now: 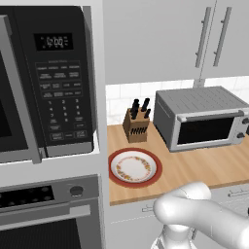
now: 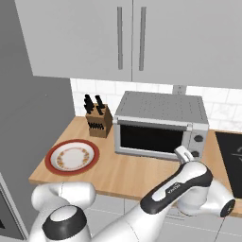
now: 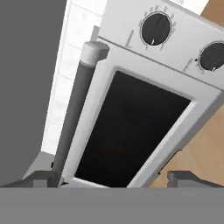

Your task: Pick up the kebab skewer and baguette bread, and place them inside the toaster oven. Close the toaster oven door and start by setting the timer.

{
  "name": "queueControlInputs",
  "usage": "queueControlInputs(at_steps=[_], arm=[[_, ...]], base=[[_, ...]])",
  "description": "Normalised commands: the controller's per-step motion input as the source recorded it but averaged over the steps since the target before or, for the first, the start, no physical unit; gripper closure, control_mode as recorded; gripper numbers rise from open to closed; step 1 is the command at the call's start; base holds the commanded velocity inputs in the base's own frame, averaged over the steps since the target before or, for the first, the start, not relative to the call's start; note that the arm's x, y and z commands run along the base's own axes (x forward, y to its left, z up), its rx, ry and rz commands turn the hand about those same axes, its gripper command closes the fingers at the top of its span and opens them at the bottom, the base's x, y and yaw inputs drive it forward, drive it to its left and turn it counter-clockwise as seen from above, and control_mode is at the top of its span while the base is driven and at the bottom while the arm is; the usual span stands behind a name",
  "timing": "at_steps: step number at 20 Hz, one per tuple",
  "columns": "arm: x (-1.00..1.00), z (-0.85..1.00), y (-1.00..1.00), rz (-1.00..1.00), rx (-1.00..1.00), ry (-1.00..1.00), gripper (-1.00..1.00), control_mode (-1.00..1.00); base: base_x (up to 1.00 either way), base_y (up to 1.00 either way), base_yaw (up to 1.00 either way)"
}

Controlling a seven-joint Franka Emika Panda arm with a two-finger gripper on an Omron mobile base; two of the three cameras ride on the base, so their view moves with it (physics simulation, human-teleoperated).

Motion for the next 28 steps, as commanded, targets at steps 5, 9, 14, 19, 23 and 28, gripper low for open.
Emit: queueControlInputs(at_steps=[5,9,14,19,23,28], arm=[[0.37,-0.3,-0.09,-0.17,0.22,0.0,-1.0,-1.0],[0.51,-0.24,-0.34,-0.16,0.14,0.02,-1.0,-1.0],[0.32,-0.09,-0.57,-0.12,0.12,0.01,-1.0,-1.0],[0.09,-0.27,-0.32,-0.08,0.13,0.03,-1.0,-1.0],[0.14,-0.36,-0.03,-0.04,0.1,0.1,-1.0,-1.0],[0.19,-0.18,0.0,0.0,0.11,0.11,-1.0,-1.0]], base=[[0.0,0.0,0.0],[0.0,0.0,0.0],[0.0,0.0,0.0],[0.0,0.0,0.0],[0.0,0.0,0.0],[0.0,0.0,0.0]])
